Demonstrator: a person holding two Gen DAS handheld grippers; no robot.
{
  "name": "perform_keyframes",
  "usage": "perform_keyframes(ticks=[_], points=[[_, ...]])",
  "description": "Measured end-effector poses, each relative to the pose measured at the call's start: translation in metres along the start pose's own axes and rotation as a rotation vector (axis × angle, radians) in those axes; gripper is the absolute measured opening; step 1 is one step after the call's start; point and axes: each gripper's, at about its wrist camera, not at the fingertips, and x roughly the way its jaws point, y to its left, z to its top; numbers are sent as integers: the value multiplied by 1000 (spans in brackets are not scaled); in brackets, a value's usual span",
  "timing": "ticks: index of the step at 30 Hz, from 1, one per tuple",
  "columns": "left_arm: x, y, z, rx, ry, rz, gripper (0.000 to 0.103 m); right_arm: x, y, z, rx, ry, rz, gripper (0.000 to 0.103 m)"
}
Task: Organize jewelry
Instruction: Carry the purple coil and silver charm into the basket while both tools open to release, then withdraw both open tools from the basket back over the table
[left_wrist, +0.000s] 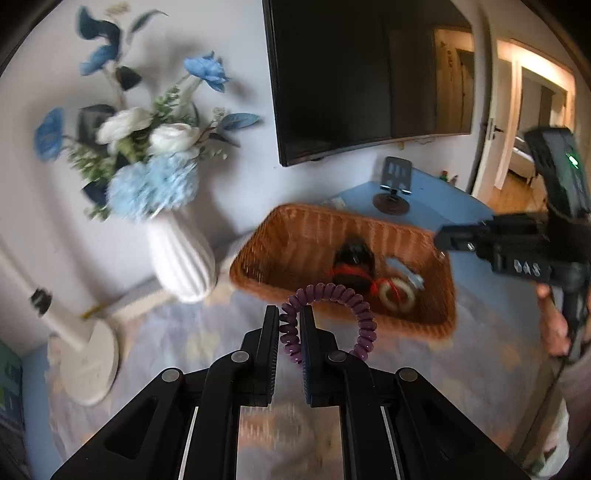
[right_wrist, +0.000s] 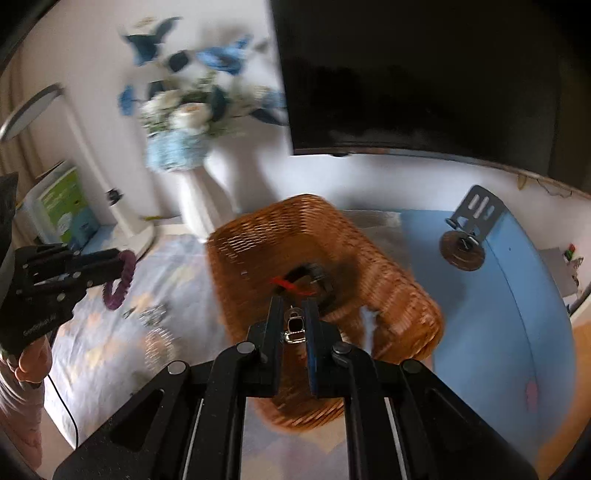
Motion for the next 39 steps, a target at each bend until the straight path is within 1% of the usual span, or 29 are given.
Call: perform_keyframes(ticks=[4, 10, 14, 19, 22, 25, 27, 28, 29, 30, 31, 32, 33, 35, 36, 39], points=[[54, 3, 28, -55, 58, 8, 11, 25, -32, 10, 39, 17, -20, 11], [118, 8, 42, -122, 119, 7, 11, 59, -63, 21, 81, 52, -13, 11], [146, 3, 43, -120, 156, 12, 11, 81, -67, 22, 89, 90, -4, 11], [170, -9, 40, -88, 189, 26, 11, 100, -57, 21, 56, 136, -50, 12], [174, -16, 38, -62, 196, 34, 11, 112, -58, 19, 69, 165, -73, 12], [178, -26, 36, -21, 199, 70, 11, 123, -61, 14, 90, 195, -75, 12], [178, -26, 33, -19, 209, 59, 11, 126, -62, 13, 99, 203, -92, 12], [178, -25, 32, -20, 213, 50, 11, 125, -63, 13, 103, 198, -86, 13], [176, -24, 30, -23, 218, 39, 12, 122, -63, 12, 108, 187, -67, 15], [174, -21, 30, -31, 226, 20, 17, 118, -64, 12, 113, 177, -55, 21], [171, -19, 29, -40, 238, -3, 20, 112, -64, 13, 119, 160, -43, 27], [166, -16, 28, -49, 241, -16, 22, 104, -64, 13, 121, 142, -38, 37], [158, -12, 27, -60, 232, -22, 22, 98, -63, 14, 120, 129, -35, 39], [139, -5, 24, -80, 203, -31, 24, 85, -58, 15, 122, 109, -14, 39], [131, -3, 23, -88, 192, -38, 24, 77, -54, 15, 127, 100, 13, 39], [91, 3, 18, -111, 139, -80, 25, 56, -36, 13, 121, 85, 65, 39]])
